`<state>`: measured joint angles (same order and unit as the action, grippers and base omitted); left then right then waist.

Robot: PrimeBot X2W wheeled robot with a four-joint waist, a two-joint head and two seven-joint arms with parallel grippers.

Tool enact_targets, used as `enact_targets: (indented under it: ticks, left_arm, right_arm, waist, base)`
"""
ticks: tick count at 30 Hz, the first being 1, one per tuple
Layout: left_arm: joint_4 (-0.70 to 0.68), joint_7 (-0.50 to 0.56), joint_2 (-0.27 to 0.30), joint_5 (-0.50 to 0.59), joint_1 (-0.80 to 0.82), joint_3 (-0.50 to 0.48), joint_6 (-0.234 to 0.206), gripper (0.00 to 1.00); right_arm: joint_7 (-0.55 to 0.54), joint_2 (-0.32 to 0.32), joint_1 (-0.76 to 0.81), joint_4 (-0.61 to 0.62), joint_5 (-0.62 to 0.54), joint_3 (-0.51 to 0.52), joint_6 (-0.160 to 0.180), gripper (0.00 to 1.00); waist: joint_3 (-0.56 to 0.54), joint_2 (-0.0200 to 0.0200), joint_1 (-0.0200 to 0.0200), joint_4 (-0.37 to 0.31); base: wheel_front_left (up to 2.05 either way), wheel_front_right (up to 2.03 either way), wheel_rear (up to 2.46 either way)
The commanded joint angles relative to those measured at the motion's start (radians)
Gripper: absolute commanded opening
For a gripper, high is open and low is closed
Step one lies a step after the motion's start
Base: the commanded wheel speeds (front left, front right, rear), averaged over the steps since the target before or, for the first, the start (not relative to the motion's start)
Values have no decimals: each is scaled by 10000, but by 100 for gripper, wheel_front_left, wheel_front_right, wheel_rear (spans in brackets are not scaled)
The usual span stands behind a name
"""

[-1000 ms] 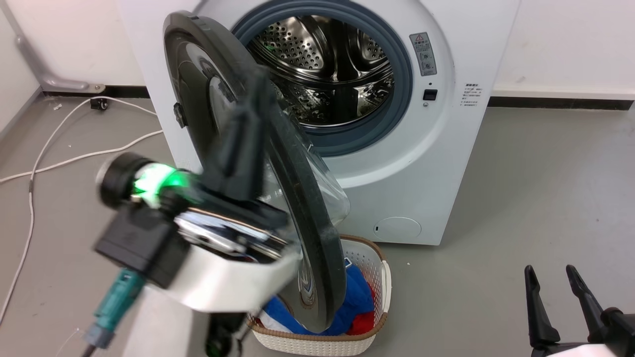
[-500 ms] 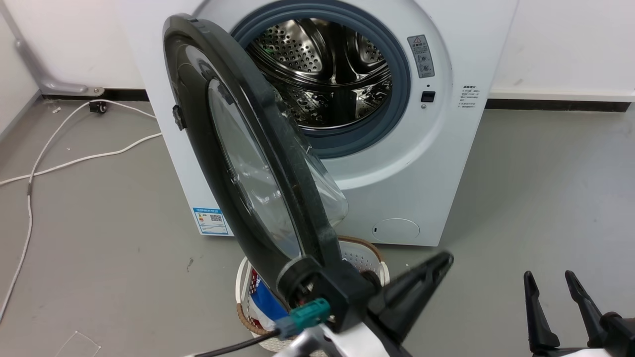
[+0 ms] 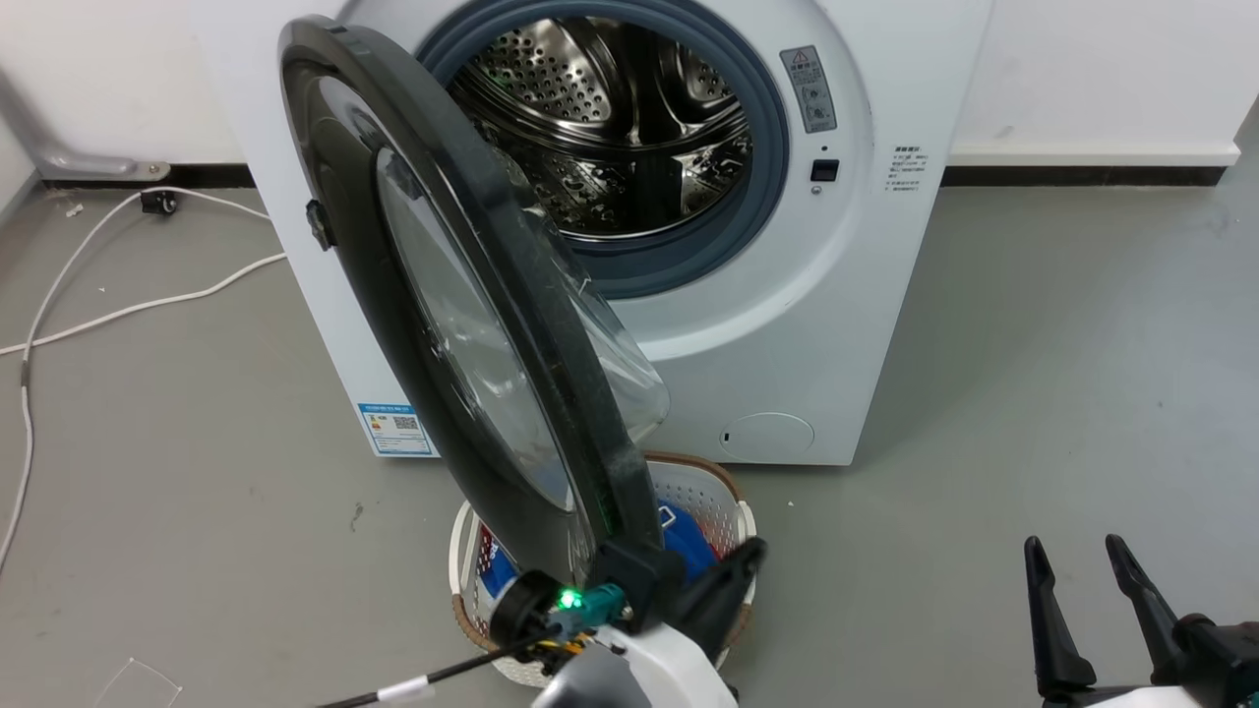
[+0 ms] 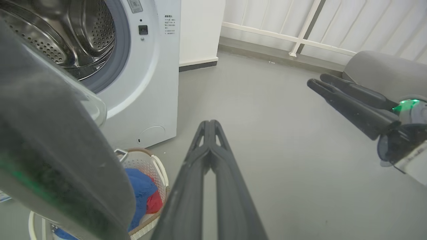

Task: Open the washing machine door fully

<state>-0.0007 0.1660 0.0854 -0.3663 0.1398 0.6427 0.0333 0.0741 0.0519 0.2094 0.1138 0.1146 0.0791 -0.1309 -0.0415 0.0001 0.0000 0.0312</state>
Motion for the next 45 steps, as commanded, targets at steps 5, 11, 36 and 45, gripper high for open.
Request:
enact_targets:
  ticks: [5,11,36,45]
  left_arm:
    - [762,-651,21,57,363,-572,-439,0]
    - [1141,-1032,43,-52,396,-883,-664,0]
    - [30,-1565,457,-77,-757,-1442,-1798,0]
    - [-538,-1719,653,-64,-978,-1794,-2208,0]
  right_arm:
    - [74,-28,-203,-103,45,-25,2,100]
    - [109,-28,-233,-220,78,-36,2,100]
    - [246,-25,-287,-527,194,-66,2,100]
    - [270,-27,-368,-475,224,16,2,100]
  waist:
    - [152,-1,0,-96]
    - [173,-1,0,-112]
    - [206,-1,0,1551]
    - [358,-1,0,2763]
  base:
    - [0,0,0]
    - [0,0,0]
    - [0,0,0]
    - [0,0,0]
